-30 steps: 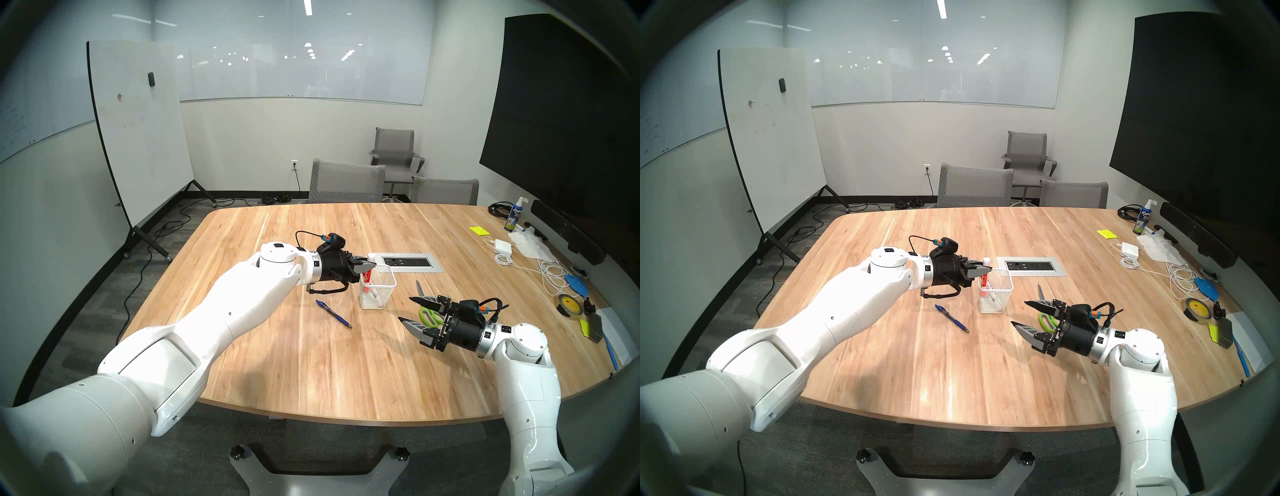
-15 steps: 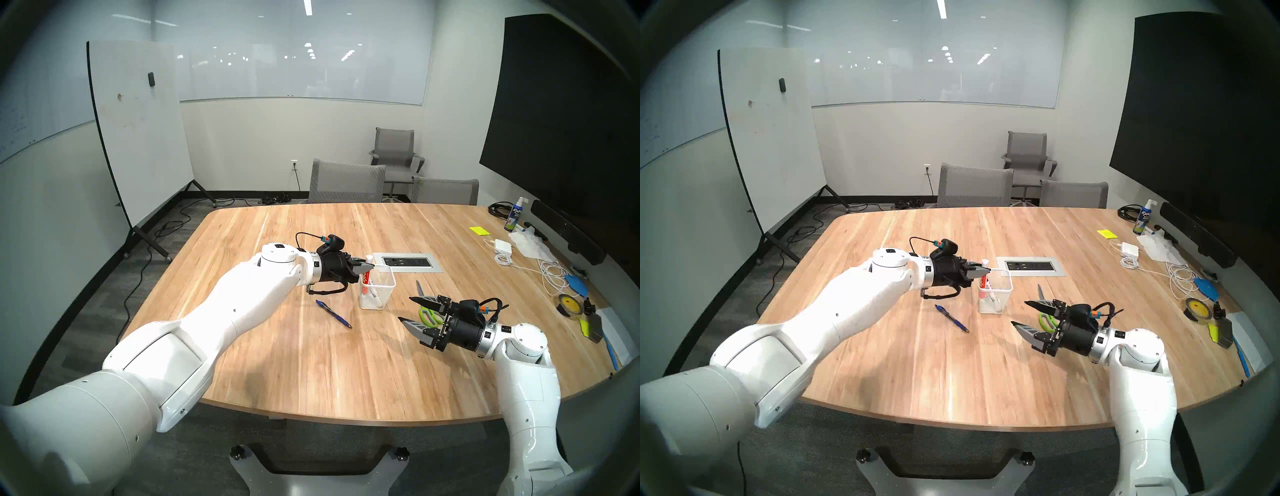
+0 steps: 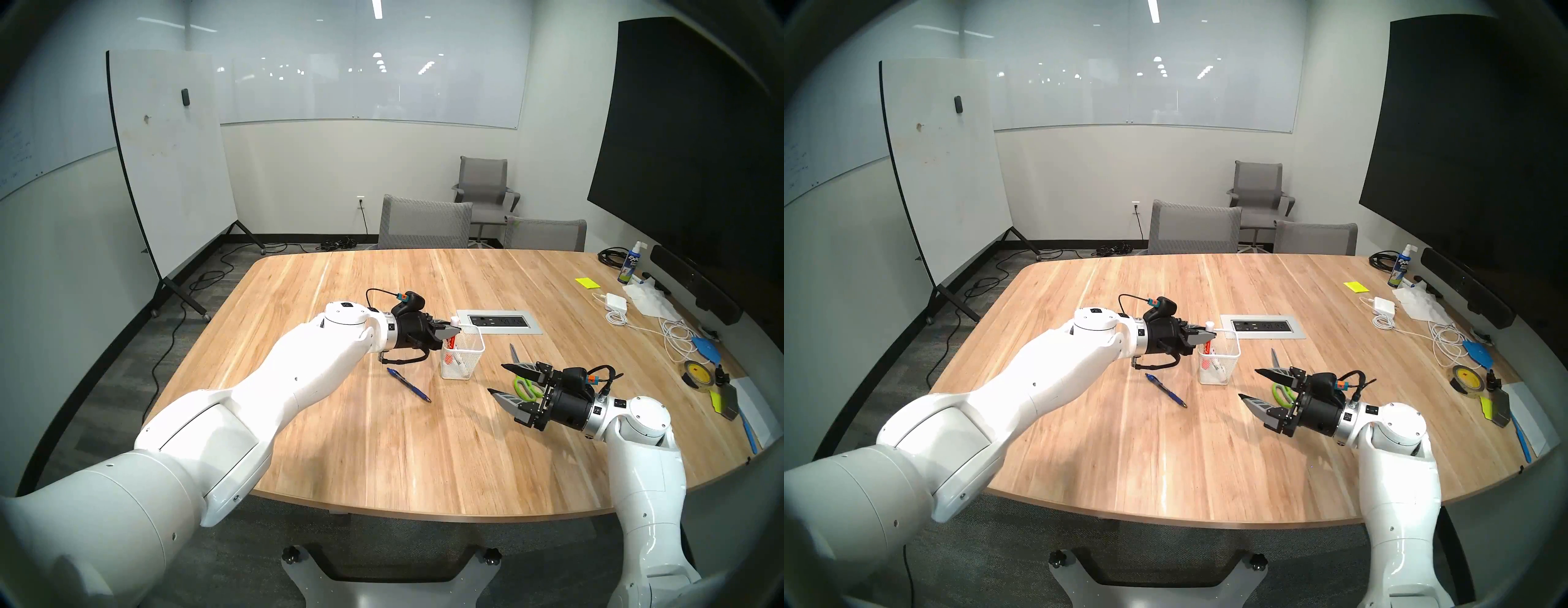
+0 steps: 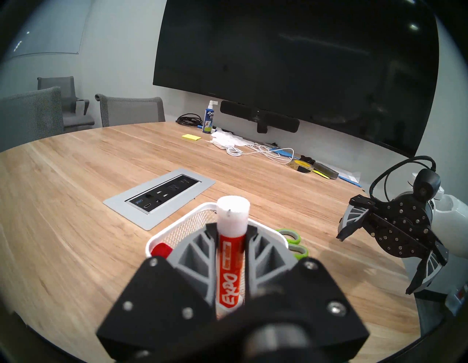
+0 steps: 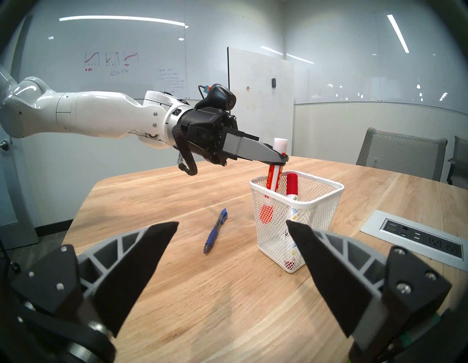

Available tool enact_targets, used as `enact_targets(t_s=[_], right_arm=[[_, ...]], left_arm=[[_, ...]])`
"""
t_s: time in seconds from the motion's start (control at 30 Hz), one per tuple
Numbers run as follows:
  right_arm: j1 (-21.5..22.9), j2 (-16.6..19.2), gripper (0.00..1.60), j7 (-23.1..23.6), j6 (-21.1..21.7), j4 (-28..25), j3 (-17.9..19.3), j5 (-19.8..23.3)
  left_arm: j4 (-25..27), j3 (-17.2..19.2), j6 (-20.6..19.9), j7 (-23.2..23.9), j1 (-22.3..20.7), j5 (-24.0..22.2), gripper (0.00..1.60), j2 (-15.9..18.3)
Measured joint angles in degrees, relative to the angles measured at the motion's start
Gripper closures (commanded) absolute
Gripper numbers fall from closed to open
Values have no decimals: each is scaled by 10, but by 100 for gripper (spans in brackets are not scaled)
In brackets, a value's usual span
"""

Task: Place the pen, the marker, and the scissors into the pen holder

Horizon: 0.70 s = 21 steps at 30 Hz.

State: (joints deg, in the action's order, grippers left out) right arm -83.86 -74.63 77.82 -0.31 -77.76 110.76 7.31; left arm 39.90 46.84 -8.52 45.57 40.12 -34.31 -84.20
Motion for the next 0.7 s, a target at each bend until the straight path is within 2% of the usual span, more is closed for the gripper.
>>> enact_targets(t_s=[0.07,0.1,0.2,0.27,0.5,0.53,0.6,0.7], right_arm=[[0,-1,0,1,0,0,1,-1],[0,-1,0,1,0,0,1,-1],[1,-1,0,2,0,0,2,-2],[1,-2,0,2,0,0,3,-3],[2,-4,0,4,0,0,5,-6],[2,-5,0,4,0,0,5,-6],[2,-5,0,5,1,0,5,-6],[2,-6,0,5,1,0,6,-7]], left_arm=[[-1,-1,1,1,-1,1,160,-1],[-1,-2,2,1,-1,2,142,-2],[0,-3,3,1,-2,5,115,-3],[2,-4,4,1,-2,8,89,-3],[6,-5,4,1,-2,12,82,-3],[7,-4,4,0,-2,12,71,-4],[8,-4,4,0,-2,12,68,-4],[10,-4,3,-2,-1,12,43,-4]])
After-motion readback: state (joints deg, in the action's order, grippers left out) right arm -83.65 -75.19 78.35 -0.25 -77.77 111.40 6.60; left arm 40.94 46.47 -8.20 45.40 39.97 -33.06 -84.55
